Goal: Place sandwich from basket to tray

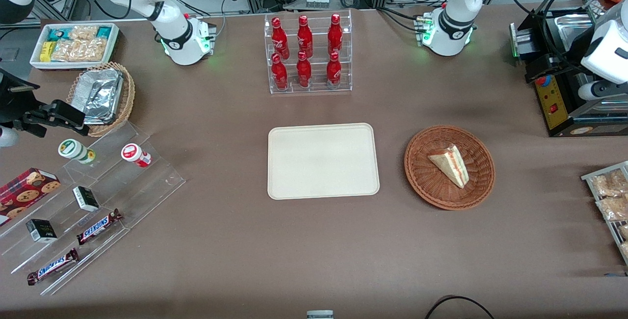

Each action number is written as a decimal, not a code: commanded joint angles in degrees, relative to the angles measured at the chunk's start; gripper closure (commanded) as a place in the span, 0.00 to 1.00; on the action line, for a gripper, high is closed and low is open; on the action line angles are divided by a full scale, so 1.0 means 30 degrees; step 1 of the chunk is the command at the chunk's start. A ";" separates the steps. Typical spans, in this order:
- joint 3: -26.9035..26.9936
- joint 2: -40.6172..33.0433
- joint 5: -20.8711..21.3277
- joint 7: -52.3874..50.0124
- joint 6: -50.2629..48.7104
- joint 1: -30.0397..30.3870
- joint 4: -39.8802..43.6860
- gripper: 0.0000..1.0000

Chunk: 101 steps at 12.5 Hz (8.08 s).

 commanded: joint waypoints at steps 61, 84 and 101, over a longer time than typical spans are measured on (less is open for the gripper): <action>-0.4525 1.2493 0.1645 -1.6467 1.2720 -0.8935 0.0963 0.92; -0.4466 1.3594 0.2679 -1.7014 1.0383 -1.0964 0.4959 0.00; -0.3939 0.6325 0.1656 -0.6150 0.4259 -0.3968 0.0389 0.00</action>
